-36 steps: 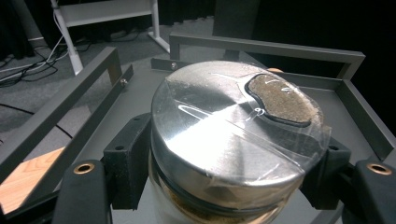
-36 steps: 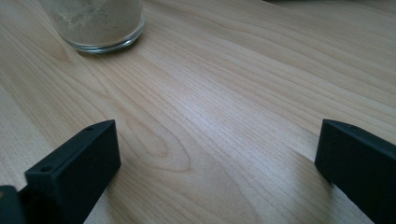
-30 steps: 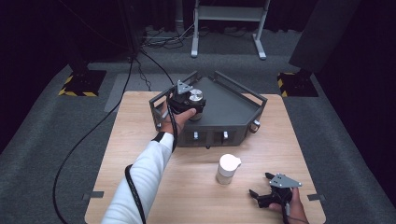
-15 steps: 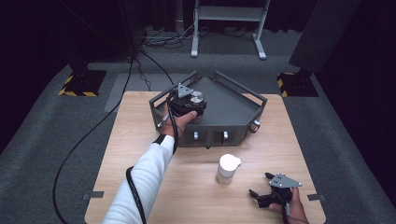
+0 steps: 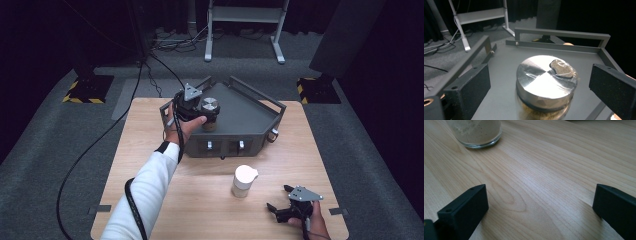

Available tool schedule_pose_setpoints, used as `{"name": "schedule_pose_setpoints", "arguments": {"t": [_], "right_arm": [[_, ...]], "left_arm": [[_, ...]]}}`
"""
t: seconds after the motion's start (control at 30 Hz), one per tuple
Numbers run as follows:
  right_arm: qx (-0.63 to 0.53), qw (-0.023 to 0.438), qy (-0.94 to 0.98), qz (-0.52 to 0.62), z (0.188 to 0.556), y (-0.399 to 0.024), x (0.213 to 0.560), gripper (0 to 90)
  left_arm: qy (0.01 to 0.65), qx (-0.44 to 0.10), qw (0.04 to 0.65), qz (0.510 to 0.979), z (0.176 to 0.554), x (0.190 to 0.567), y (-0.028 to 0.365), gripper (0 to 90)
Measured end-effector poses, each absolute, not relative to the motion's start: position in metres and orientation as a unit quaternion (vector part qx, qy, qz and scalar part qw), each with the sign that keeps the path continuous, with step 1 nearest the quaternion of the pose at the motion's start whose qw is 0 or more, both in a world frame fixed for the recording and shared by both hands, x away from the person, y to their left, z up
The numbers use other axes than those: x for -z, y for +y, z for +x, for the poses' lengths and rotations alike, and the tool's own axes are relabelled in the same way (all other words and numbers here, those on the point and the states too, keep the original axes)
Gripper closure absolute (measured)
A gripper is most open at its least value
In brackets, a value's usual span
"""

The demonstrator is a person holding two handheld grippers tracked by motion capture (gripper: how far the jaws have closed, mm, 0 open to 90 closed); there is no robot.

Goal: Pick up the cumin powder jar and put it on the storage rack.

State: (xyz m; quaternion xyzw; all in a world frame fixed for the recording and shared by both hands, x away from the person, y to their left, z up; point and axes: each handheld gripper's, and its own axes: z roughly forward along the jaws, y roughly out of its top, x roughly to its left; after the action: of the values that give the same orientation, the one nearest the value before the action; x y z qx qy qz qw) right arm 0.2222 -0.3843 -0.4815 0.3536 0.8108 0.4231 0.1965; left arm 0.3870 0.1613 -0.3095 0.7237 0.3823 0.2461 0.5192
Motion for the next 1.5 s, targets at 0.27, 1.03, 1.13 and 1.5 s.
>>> {"name": "schedule_pose_setpoints", "arguments": {"t": [0.27,1.03,1.13,1.5], "right_arm": [[-0.423,0.197,0.811,0.354,0.222,-0.384,0.481,0.0],[-0.423,0.196,0.811,0.353,0.222,-0.384,0.481,0.0],[-0.423,0.196,0.811,0.353,0.222,-0.384,0.481,0.0],[-0.423,0.196,0.811,0.352,0.222,-0.385,0.481,0.0]], "left_arm": [[0.360,-0.258,0.525,0.727,0.364,0.299,0.177,1.3],[0.332,-0.271,0.538,0.726,0.308,0.319,0.200,1.2],[0.333,-0.266,0.538,0.727,0.304,0.324,0.204,1.1],[0.332,-0.265,0.531,0.733,0.284,0.344,0.214,1.2]]}}
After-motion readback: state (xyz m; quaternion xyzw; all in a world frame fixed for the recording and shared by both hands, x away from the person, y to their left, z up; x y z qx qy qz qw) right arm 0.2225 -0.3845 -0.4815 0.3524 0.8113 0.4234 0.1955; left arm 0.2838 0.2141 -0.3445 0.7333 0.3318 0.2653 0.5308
